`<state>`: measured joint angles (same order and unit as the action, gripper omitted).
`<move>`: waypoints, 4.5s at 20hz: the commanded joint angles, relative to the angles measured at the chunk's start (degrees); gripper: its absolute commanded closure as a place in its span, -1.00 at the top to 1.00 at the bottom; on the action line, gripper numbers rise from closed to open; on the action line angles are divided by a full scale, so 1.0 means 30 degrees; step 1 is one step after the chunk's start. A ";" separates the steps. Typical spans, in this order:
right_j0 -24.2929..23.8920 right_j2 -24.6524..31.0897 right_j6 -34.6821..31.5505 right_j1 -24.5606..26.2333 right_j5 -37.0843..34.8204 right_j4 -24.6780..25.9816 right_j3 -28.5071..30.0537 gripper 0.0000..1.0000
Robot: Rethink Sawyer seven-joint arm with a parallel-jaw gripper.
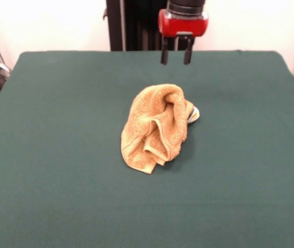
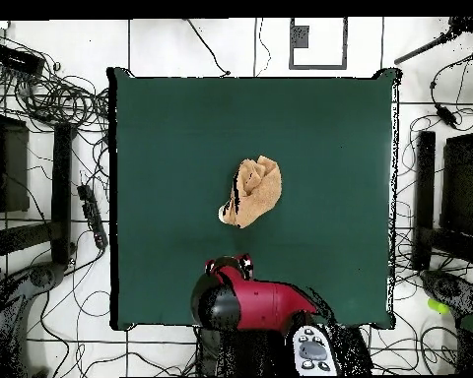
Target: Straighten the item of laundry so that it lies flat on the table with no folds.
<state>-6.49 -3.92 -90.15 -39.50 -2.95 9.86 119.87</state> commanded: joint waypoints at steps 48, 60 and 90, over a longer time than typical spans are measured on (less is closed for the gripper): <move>0.0376 0.0997 -0.0656 -0.5639 -0.7721 0.0011 -0.3391 1.00; -0.1029 0.1736 -0.0524 -0.3499 -0.6761 0.0526 -0.5420 1.00; -0.2050 0.3875 -0.1419 0.2116 -0.2665 0.0997 -0.7256 1.00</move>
<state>-11.81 -2.23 -90.15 -36.57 -12.61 12.41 99.53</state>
